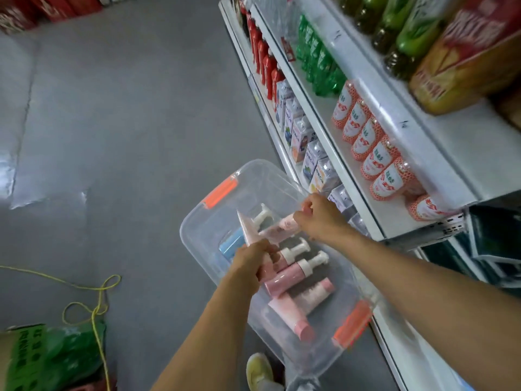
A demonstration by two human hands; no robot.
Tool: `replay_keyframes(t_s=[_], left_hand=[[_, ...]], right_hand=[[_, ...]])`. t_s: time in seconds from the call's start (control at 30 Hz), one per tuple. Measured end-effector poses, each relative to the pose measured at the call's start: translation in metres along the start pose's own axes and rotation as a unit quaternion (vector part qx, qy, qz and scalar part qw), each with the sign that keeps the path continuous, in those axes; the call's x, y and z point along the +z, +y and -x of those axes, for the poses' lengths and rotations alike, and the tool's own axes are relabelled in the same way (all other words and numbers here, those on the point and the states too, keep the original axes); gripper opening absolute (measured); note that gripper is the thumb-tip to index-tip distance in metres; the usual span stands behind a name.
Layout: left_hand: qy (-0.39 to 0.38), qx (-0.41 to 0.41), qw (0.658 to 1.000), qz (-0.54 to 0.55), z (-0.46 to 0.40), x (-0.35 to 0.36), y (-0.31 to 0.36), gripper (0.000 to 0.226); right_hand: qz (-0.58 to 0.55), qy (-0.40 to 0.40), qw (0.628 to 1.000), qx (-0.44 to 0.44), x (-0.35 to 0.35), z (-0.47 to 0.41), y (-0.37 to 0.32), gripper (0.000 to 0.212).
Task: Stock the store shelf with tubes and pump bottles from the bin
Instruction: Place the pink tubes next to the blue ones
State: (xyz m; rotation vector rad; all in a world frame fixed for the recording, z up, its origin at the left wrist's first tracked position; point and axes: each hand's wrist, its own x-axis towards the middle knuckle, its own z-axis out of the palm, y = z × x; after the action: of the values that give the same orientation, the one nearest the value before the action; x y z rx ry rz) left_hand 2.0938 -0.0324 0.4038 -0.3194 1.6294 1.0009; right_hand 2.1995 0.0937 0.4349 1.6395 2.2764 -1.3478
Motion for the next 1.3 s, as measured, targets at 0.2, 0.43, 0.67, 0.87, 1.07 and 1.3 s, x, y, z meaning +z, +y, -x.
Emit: replay_keyframes(t_s=[0.2, 0.43, 0.67, 0.87, 1.07, 1.3], left_hand=[[-0.014, 0.021, 0.996, 0.089, 0.056, 0.012, 0.005, 0.016], [-0.08, 0.056, 0.98, 0.175, 0.123, 0.013, 0.003, 0.022], [-0.174, 0.102, 0.958, 0.205, 0.196, -0.005, -0.016, 0.027], [-0.242, 0.133, 0.948, 0.156, 0.237, -0.024, -0.038, 0.038], [-0.283, 0.184, 0.94, 0.045, 0.283, -0.024, -0.068, 0.039], [-0.353, 0.164, 0.92, -0.033, 0.328, 0.005, -0.115, 0.048]], right_hand=[[-0.248, -0.004, 0.966, 0.078, -0.031, 0.047, -0.004, 0.011], [-0.383, -0.052, 0.921, 0.049, -0.049, 0.119, -0.008, 0.025], [-0.29, -0.074, 0.954, -0.028, -0.054, 0.2, -0.018, 0.054], [-0.379, -0.06, 0.923, -0.013, -0.055, 0.266, -0.018, 0.029], [-0.403, -0.003, 0.915, -0.021, -0.053, 0.345, -0.002, 0.014], [-0.492, 0.087, 0.866, -0.017, -0.065, 0.431, 0.037, 0.013]])
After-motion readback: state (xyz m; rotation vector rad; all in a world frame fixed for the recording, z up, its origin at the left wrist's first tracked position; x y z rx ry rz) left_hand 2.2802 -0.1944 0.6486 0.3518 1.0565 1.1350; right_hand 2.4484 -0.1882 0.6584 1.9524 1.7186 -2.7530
